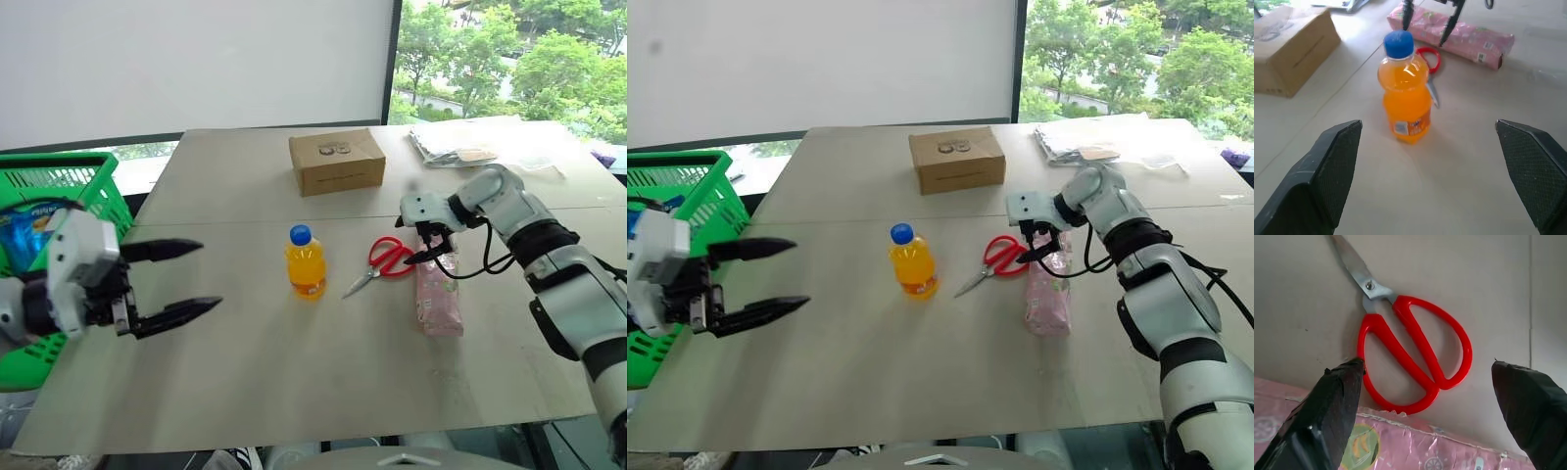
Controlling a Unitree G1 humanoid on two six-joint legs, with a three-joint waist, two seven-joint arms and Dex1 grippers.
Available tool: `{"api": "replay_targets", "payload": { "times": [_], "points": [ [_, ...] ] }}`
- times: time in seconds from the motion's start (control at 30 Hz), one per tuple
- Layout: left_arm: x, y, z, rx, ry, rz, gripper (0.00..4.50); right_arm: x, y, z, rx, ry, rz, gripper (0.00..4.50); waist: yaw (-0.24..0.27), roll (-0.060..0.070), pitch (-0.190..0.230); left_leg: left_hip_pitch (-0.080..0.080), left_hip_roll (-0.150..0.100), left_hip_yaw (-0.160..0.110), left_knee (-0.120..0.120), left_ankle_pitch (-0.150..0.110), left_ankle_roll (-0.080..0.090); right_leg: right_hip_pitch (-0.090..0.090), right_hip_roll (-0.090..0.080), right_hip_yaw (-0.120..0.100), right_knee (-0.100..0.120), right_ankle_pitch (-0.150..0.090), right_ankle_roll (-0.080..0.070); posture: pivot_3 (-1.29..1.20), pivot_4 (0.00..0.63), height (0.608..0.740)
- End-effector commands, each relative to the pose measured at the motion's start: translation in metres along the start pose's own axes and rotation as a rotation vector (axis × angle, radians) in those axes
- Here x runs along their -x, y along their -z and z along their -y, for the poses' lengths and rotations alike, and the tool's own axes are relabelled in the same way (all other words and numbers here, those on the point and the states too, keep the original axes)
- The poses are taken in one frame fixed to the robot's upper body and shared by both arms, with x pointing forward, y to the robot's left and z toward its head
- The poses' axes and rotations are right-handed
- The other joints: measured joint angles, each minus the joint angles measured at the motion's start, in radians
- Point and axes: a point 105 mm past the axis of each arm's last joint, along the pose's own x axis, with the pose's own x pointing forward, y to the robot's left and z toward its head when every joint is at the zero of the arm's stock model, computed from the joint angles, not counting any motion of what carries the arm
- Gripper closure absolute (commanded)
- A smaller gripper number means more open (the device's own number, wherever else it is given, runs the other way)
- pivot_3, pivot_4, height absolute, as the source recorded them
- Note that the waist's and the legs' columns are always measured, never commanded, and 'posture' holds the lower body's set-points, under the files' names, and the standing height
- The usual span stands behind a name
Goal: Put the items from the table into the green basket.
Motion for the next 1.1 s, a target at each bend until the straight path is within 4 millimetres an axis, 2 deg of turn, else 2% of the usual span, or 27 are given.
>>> {"api": "replay_targets", "payload": {
  "times": [0.03, 0.2, 0.33, 0.53, 0.8, 0.9, 1.03, 1.1],
  "points": [
    [0.009, -0.031, 0.005, -0.085, -0.032, 0.025, 0.0, 0.002, 0.003, 0.006, 0.023, -0.005, -0.06, 0.03, 0.012, 0.001, 0.0, 0.0, 0.0, 0.0, 0.0, 0.0, 0.0, 0.0, 0.0, 0.0, 0.001, 0.0, 0.0, 0.22, 0.0, 0.724],
    [0.022, -0.06, -0.001, -0.122, -0.061, 0.065, 0.0, -0.009, 0.005, 0.006, -0.024, -0.032, -0.095, 0.03, 0.032, 0.001, 0.001, 0.0, 0.0, -0.002, 0.0, 0.001, -0.002, 0.0, 0.0, -0.002, 0.002, 0.0, 0.0, 0.23, 0.0, 0.724],
    [0.02, -0.078, 0.002, -0.099, -0.017, 0.081, 0.0, -0.016, 0.012, 0.0, -0.072, -0.076, -0.138, 0.03, 0.032, 0.0, 0.001, 0.0, -0.001, -0.003, 0.0, 0.001, -0.002, 0.001, 0.001, -0.002, 0.002, 0.0, 0.0, 0.23, 0.0, 0.724],
    [0.008, -0.09, 0.022, -0.053, 0.082, 0.058, 0.0, -0.02, 0.023, -0.004, -0.103, -0.083, -0.2, 0.03, 0.031, 0.0, 0.0, 0.001, -0.001, -0.005, 0.0, 0.001, -0.002, 0.003, 0.001, -0.003, 0.002, 0.0, 0.0, 0.22, 0.0, 0.724],
    [0.011, -0.095, 0.022, -0.031, 0.07, -0.038, 0.0, -0.03, 0.023, -0.007, -0.081, -0.082, -0.212, 0.03, 0.029, -0.003, -0.001, 0.006, -0.002, -0.01, 0.001, 0.003, -0.006, 0.009, 0.002, -0.006, 0.002, -0.001, 0.001, 0.22, 0.0, 0.724],
    [0.011, -0.095, 0.021, -0.044, 0.066, -0.058, 0.0, -0.032, 0.022, -0.009, -0.081, -0.097, -0.2, 0.87, 0.029, -0.003, -0.001, 0.006, -0.002, -0.01, 0.001, 0.004, -0.006, 0.009, 0.002, -0.006, 0.002, -0.001, 0.001, 0.22, 0.0, 0.724],
    [0.011, -0.094, 0.021, -0.046, 0.067, -0.067, 0.0, -0.032, 0.022, -0.012, -0.094, -0.12, -0.196, 2.89, 0.026, -0.003, -0.001, 0.005, -0.002, -0.01, 0.0, 0.004, -0.006, 0.009, 0.002, -0.007, 0.002, 0.0, 0.0, 0.21, 0.0, 0.724],
    [0.01, -0.094, 0.021, -0.048, 0.069, -0.071, 0.0, -0.032, 0.023, -0.012, -0.092, -0.123, -0.202, 3.67, 0.024, -0.003, -0.001, 0.005, -0.002, -0.01, 0.0, 0.004, -0.006, 0.009, 0.003, -0.007, 0.002, 0.0, 0.0, 0.21, 0.0, 0.724]
  ]
}}
